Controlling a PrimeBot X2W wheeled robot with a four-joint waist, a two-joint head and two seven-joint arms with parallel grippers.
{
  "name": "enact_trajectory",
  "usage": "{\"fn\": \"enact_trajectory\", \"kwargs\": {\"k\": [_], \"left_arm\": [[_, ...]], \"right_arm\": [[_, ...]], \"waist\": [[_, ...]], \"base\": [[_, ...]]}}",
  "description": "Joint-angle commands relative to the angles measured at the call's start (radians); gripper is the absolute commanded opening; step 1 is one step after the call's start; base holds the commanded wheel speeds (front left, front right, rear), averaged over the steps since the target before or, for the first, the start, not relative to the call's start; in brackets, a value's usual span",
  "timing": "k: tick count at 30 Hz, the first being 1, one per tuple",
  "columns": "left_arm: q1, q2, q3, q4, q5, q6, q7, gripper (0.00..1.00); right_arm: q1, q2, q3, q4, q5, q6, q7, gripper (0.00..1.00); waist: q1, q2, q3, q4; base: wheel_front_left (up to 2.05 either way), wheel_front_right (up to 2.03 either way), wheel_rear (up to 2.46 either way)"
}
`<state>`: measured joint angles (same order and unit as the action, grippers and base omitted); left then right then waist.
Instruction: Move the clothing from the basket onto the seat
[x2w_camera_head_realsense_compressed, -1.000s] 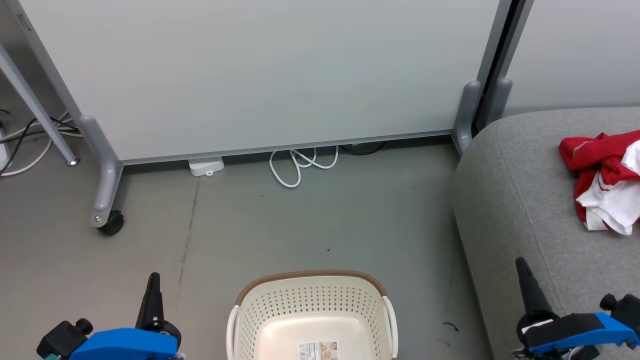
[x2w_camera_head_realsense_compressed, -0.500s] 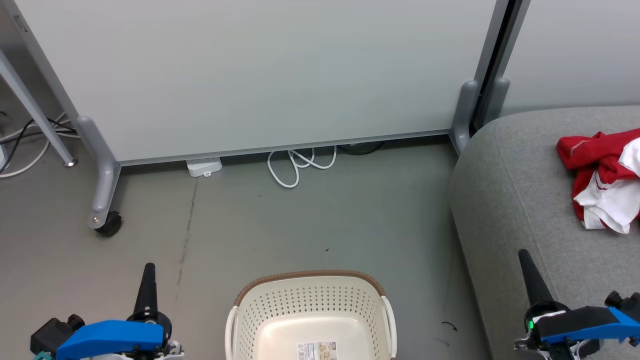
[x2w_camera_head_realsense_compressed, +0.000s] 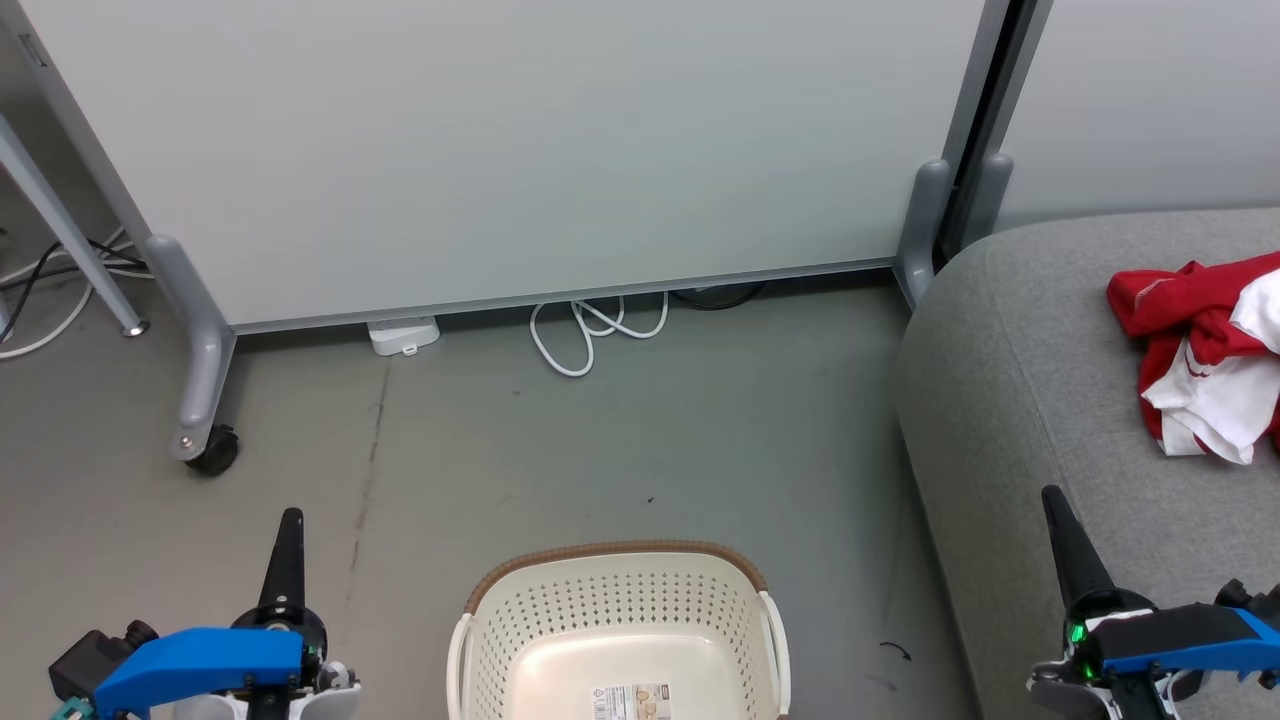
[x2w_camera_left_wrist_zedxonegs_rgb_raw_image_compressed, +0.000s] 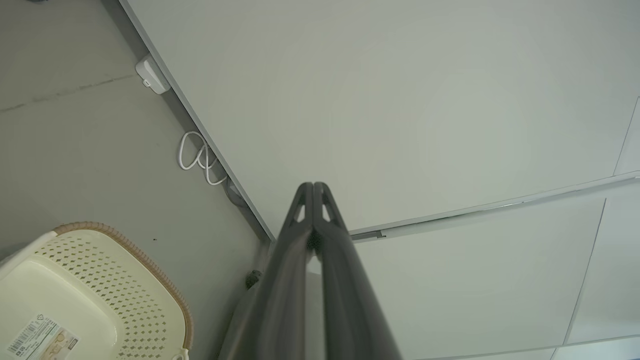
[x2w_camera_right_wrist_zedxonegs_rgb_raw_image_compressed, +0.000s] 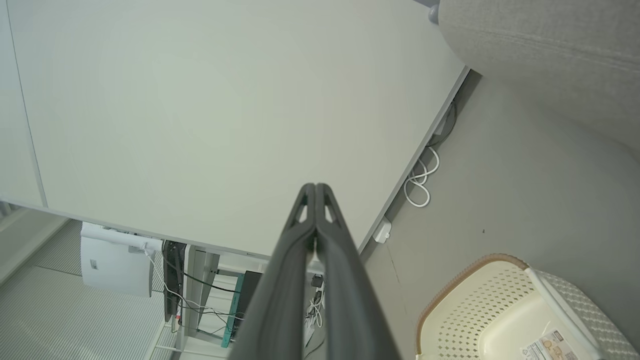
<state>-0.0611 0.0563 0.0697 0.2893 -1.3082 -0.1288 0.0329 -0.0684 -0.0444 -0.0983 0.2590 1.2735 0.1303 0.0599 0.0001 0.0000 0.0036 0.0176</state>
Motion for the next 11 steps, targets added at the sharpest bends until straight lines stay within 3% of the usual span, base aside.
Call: {"fn": "enact_trajectory", "kwargs": {"k": [1,11], "left_arm": [[-0.021,0.001,0.007,-0.012,-0.023,-0.002,0.006,0.0],[-0.031,-0.001,0.019,-0.022,-0.101,-0.003,0.028,0.0]], "right_arm": [[-0.02,-0.007,-0.003,-0.01,0.026,0.001,0.004,0.0],[-0.028,-0.008,-0.007,-0.012,0.115,0.001,0.018,0.0]], "waist": [[0.0,0.0,0.0,-0.001],[0.0,0.0,0.0,-0.005]], "base": [[0.0,0.0,0.0],[0.0,0.0,0.0]]}}
